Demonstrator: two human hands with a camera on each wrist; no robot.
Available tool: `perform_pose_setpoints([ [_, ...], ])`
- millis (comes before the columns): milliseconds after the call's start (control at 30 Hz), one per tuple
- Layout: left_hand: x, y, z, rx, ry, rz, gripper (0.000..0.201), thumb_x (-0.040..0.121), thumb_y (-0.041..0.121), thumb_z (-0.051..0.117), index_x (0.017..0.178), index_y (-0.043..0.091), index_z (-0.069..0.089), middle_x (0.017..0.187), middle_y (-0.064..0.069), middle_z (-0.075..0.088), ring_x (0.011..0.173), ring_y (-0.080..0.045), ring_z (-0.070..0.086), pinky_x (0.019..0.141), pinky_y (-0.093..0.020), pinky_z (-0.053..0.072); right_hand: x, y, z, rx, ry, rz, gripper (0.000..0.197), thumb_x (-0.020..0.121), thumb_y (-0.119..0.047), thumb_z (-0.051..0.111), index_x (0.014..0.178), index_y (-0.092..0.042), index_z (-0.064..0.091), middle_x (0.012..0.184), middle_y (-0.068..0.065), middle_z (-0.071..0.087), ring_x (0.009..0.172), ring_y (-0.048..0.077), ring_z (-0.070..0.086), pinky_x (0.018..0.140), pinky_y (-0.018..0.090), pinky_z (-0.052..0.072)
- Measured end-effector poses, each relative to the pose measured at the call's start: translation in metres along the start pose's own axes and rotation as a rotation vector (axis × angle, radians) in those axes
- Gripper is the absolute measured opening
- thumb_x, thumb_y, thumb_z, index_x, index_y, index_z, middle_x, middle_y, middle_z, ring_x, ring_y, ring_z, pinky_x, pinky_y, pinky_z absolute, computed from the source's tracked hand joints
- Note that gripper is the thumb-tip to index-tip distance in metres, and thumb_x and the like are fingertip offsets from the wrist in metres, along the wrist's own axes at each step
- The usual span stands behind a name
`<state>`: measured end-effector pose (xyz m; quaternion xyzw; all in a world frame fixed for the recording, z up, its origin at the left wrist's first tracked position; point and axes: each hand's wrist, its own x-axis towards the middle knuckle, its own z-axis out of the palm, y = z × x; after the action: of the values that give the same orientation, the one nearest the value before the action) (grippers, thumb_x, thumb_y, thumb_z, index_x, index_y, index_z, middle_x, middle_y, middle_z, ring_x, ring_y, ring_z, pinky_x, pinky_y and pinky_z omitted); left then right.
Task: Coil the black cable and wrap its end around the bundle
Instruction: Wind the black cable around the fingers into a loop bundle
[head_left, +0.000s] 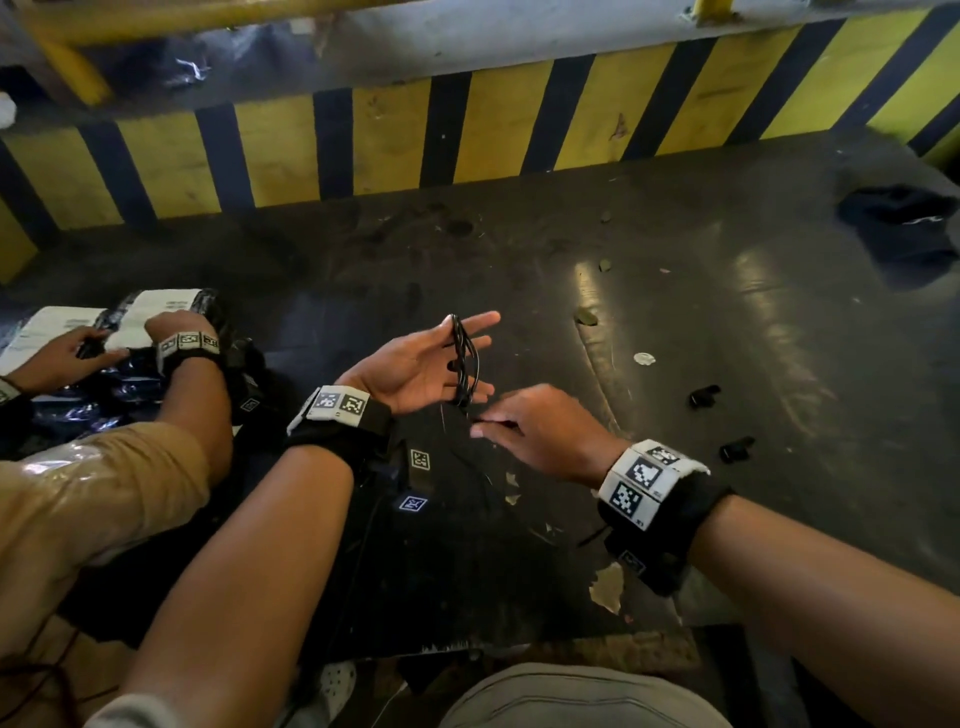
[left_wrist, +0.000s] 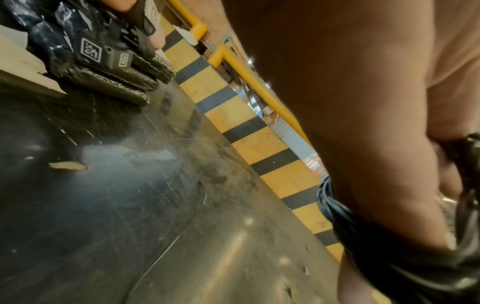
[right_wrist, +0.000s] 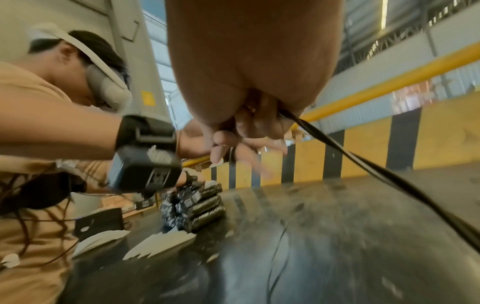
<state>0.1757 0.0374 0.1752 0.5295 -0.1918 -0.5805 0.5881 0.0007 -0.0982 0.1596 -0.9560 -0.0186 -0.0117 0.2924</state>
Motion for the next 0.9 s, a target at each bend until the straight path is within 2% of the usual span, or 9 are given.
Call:
perform_pose_setpoints([
  [33, 0.000, -0.004, -0.002, -0.010, 0.012, -0.012, 0.049, 0.105, 0.045, 0.034, 0.150, 0.032, 0.047, 0.165, -0.011, 0.023, 0.136, -0.052, 0.045, 0.109, -0.060, 0.043, 0.002, -0.001, -0.010, -0.074, -0.003, 0.004, 0.028, 0.102, -0.042, 0.056, 0.100, -0.023, 0.076, 0.087, -0.009, 0.066, 0.080, 0.012, 0.064, 0.072, 0.032, 0.047],
  [133, 0.000, -0.014, -0.002, -0.013, 0.018, -0.052, 0.050, 0.104, 0.043, 0.037, 0.150, 0.027, 0.048, 0.162, -0.015, 0.030, 0.132, -0.040, 0.054, 0.108, -0.058, 0.044, 0.008, -0.004, -0.043, -0.258, 0.012, -0.025, 0.022, 0.098, -0.046, 0.059, 0.101, -0.032, 0.075, 0.099, -0.008, 0.073, 0.092, 0.017, 0.070, 0.077, 0.035, 0.055],
  [200, 0.000, -0.019, 0.001, 0.004, 0.023, -0.088, 0.053, 0.103, 0.043, 0.039, 0.151, 0.021, 0.046, 0.156, -0.017, 0.040, 0.129, -0.044, 0.053, 0.108, -0.058, 0.044, 0.014, -0.008, -0.062, -0.359, 0.013, -0.070, 0.020, 0.097, -0.047, 0.060, 0.103, -0.036, 0.075, 0.104, -0.007, 0.075, 0.094, 0.018, 0.071, 0.073, 0.031, 0.048],
  [267, 0.001, -0.023, 0.006, 0.020, 0.012, -0.132, 0.053, 0.102, 0.043, 0.041, 0.149, 0.017, 0.046, 0.155, -0.016, 0.038, 0.135, -0.053, 0.044, 0.109, -0.059, 0.043, 0.023, -0.012, -0.077, -0.432, 0.023, -0.109, 0.017, 0.097, -0.044, 0.061, 0.103, -0.037, 0.075, 0.102, -0.009, 0.075, 0.091, 0.017, 0.071, 0.068, 0.029, 0.042],
  [367, 0.000, -0.026, 0.011, 0.023, -0.042, -0.166, 0.046, 0.104, 0.043, 0.041, 0.144, 0.024, 0.056, 0.160, -0.006, 0.034, 0.133, -0.055, 0.047, 0.110, -0.060, 0.042, 0.038, -0.013, -0.094, -0.482, 0.064, -0.101, 0.017, 0.094, -0.039, 0.061, 0.096, -0.038, 0.077, 0.096, -0.012, 0.075, 0.087, 0.019, 0.071, 0.064, 0.028, 0.039],
  [467, -0.003, -0.023, 0.017, 0.018, -0.114, -0.153, 0.046, 0.105, 0.043, 0.036, 0.145, 0.030, 0.056, 0.162, -0.002, 0.032, 0.132, -0.052, 0.050, 0.112, -0.060, 0.038, 0.050, -0.009, -0.102, -0.490, 0.095, -0.087, 0.015, 0.091, -0.044, 0.064, 0.093, -0.039, 0.078, 0.096, -0.012, 0.076, 0.088, 0.019, 0.072, 0.065, 0.028, 0.037],
  [633, -0.011, -0.022, 0.020, -0.012, -0.173, -0.166, 0.047, 0.105, 0.045, 0.035, 0.144, 0.030, 0.056, 0.163, -0.003, 0.032, 0.132, -0.052, 0.050, 0.112, -0.060, 0.039, 0.061, -0.001, -0.103, -0.400, 0.114, -0.072, 0.021, 0.081, -0.058, 0.074, 0.089, -0.039, 0.079, 0.090, -0.015, 0.076, 0.087, 0.014, 0.070, 0.067, 0.028, 0.041],
  [833, -0.020, -0.028, 0.022, -0.037, -0.215, -0.158, 0.053, 0.104, 0.047, 0.036, 0.150, 0.023, 0.048, 0.163, -0.003, 0.035, 0.135, -0.053, 0.046, 0.115, -0.063, 0.033, 0.068, 0.018, -0.101, -0.259, 0.099, -0.061, 0.015, 0.086, -0.051, 0.074, 0.093, -0.040, 0.081, 0.094, -0.018, 0.076, 0.089, 0.007, 0.067, 0.071, 0.032, 0.051],
  [900, -0.022, -0.027, 0.024, -0.032, -0.229, -0.144, 0.054, 0.105, 0.047, 0.033, 0.151, 0.022, 0.048, 0.162, -0.002, 0.039, 0.136, -0.053, 0.045, 0.115, -0.063, 0.033, 0.071, 0.027, -0.096, -0.223, 0.092, -0.052, 0.014, 0.087, -0.051, 0.073, 0.095, -0.041, 0.081, 0.096, -0.018, 0.076, 0.088, 0.006, 0.066, 0.070, 0.030, 0.049],
])
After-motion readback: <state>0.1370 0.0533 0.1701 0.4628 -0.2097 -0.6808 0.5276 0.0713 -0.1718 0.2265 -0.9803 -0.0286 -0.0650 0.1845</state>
